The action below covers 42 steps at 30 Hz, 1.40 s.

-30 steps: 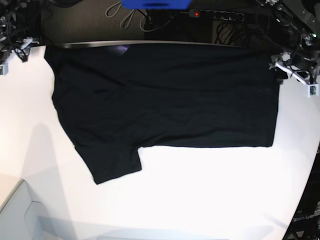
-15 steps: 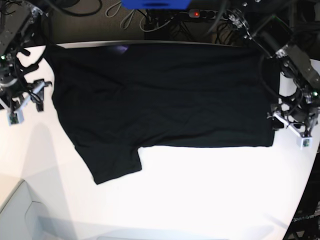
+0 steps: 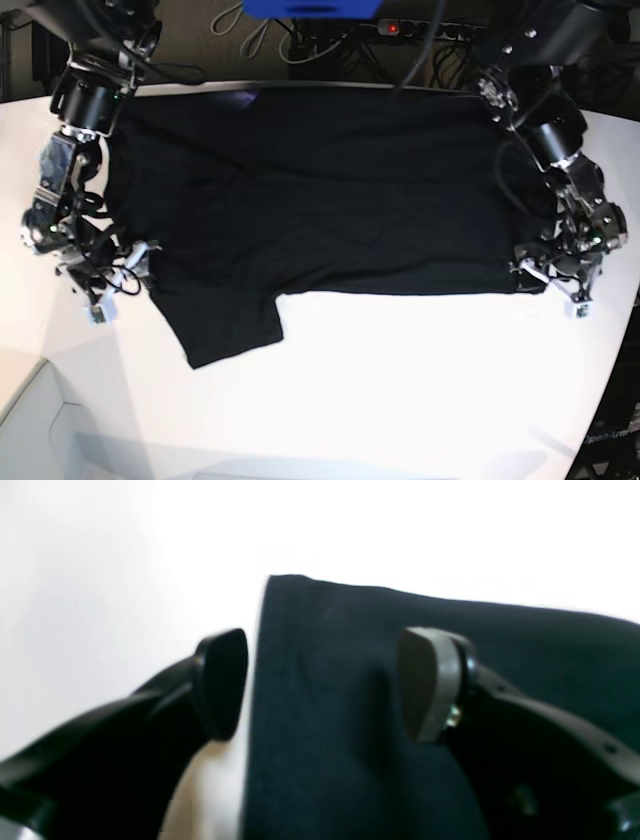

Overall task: Layout the t-shirt on the table in an organized manner, then fold the t-shirt properly
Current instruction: 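Grasp the hem-side corners of the folded shirt with both grippers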

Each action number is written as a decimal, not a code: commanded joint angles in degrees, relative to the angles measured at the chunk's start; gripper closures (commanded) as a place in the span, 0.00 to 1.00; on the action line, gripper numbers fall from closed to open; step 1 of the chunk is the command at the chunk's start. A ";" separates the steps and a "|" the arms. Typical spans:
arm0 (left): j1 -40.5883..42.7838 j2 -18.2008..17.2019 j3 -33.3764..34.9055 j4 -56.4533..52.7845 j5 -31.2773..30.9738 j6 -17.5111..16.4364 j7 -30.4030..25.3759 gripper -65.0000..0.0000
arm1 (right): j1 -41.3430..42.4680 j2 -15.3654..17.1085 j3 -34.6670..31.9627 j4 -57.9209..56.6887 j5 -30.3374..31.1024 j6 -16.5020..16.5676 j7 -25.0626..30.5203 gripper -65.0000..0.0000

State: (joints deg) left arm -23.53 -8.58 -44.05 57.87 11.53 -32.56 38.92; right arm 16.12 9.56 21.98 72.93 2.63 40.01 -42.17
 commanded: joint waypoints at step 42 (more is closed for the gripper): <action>-6.76 -2.72 0.05 -11.58 -0.32 0.25 -9.95 0.31 | 6.52 2.88 -1.54 -22.86 -2.59 -4.62 19.71 0.35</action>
State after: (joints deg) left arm -28.45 -10.52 -44.05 45.32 11.84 -32.32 30.02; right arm 21.71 11.73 20.45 49.76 0.40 35.92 -21.56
